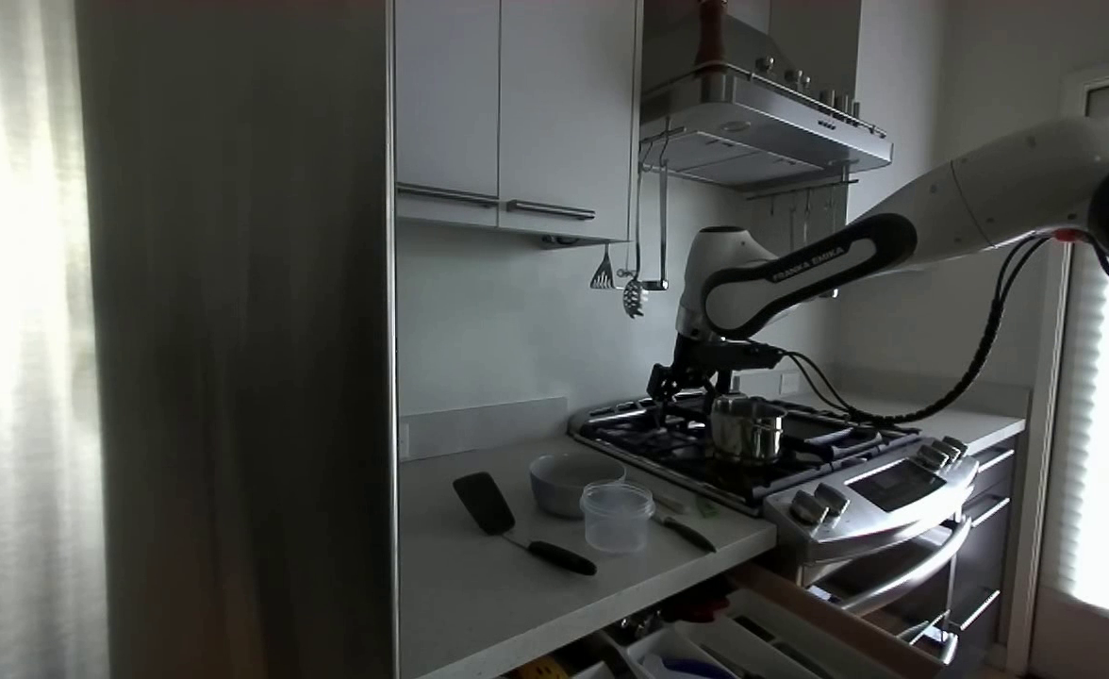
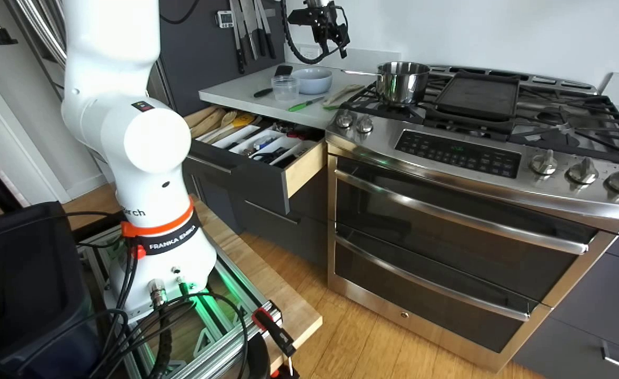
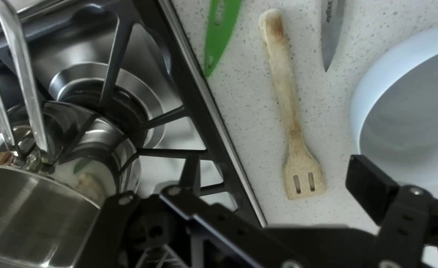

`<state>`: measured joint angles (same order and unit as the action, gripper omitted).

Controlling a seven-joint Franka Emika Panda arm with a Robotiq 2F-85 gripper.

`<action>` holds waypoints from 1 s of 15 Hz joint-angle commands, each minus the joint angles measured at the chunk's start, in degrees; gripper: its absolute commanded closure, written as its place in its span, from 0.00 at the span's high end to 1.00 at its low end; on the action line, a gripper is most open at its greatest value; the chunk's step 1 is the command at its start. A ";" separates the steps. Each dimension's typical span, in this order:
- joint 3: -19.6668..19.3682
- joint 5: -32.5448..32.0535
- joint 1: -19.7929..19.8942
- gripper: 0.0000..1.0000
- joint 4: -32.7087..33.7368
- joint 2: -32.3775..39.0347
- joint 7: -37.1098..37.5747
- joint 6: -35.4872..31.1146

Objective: Place the gray spoon on the left side of the countertop

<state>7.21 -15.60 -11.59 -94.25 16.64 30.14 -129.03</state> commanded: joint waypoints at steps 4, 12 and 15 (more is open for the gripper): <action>-2.09 0.46 -1.87 1.00 2.31 2.17 2.42 0.16; -6.30 -3.77 -6.85 1.00 7.78 10.44 16.73 -0.34; -7.11 -4.09 -7.66 1.00 9.64 13.30 18.10 -1.41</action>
<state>1.72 -18.32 -17.80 -87.55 26.52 45.75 -129.28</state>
